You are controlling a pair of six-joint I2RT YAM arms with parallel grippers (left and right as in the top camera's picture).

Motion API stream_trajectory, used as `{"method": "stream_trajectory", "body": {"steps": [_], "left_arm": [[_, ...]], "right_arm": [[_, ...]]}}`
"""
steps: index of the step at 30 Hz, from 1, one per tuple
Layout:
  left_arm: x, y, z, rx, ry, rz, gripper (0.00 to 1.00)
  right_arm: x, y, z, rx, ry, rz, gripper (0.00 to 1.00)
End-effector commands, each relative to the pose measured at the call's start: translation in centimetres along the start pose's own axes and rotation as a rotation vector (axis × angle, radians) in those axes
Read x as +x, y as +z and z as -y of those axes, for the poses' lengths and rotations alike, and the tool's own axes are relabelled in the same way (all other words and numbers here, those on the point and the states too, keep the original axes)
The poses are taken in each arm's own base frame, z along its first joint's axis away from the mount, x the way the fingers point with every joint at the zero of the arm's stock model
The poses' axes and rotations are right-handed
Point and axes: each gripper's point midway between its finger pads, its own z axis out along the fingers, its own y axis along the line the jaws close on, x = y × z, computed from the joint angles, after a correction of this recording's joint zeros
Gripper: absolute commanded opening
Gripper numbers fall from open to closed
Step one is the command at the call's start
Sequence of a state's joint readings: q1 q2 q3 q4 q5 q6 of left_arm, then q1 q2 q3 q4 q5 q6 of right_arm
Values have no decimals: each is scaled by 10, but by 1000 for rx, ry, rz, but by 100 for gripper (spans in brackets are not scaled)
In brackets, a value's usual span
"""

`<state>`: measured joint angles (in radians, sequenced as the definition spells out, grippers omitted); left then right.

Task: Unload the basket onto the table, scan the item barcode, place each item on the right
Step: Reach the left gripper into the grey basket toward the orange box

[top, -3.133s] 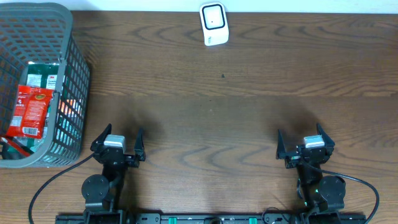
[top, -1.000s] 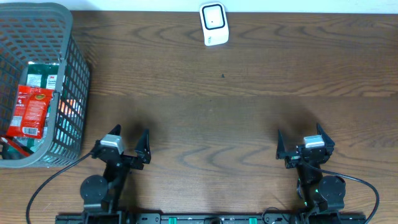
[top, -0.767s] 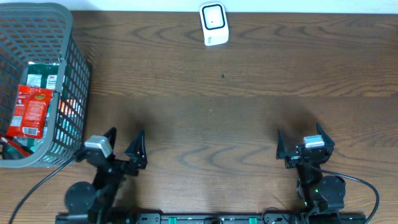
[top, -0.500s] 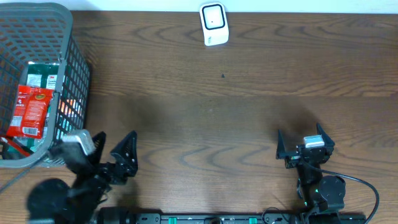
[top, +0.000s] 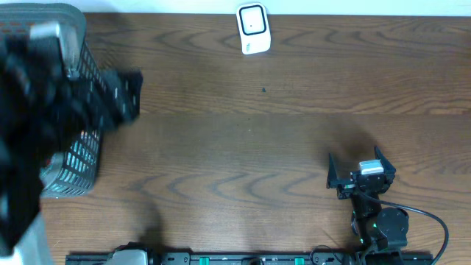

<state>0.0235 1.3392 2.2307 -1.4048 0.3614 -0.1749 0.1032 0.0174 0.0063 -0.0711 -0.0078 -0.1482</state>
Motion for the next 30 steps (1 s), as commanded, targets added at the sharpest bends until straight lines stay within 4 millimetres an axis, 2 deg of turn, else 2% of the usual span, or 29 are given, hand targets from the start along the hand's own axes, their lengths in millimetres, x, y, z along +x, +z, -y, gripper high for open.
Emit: {"method": "stream_trajectory", "body": {"steps": [1,3,7,9,12,14,19,20,22,24,26,30], "left_arm": [[-21,34,-4,1,21,-21,84],[-25,52,-13,-25,13,-41,84],[-28,76,-45,-175,2,-68,82],[-29,81,-58,-236,1,-72,72],[-33,77,-83,-372,-1,-57,19],[-36,68,-105,-488,-23,-36,8],[-32,33,-167,-737,-173,-8,8],[-30,28,-175,-759,-206,-7,11],[-25,17,-194,-811,-280,-6,34],[-19,8,-210,-856,-338,-9,50],[-12,-2,-228,-904,-402,-23,60],[0,-8,-253,-965,-492,-48,70]], "right_arm": [[0,0,-2,-8,-14,1,99],[0,0,-2,-8,-14,1,99],[0,0,-2,-8,-14,1,99],[0,0,-2,-8,-14,1,99],[0,0,-2,-8,-14,1,99],[0,0,-2,-8,-14,1,99],[0,0,-2,-8,-14,1,99],[0,0,-2,-8,-14,1,99],[0,0,-2,-8,-14,1,99],[0,0,-2,-8,-14,1,99],[0,0,-2,-8,-14,1,99],[0,0,-2,-8,-14,1,99]]}}
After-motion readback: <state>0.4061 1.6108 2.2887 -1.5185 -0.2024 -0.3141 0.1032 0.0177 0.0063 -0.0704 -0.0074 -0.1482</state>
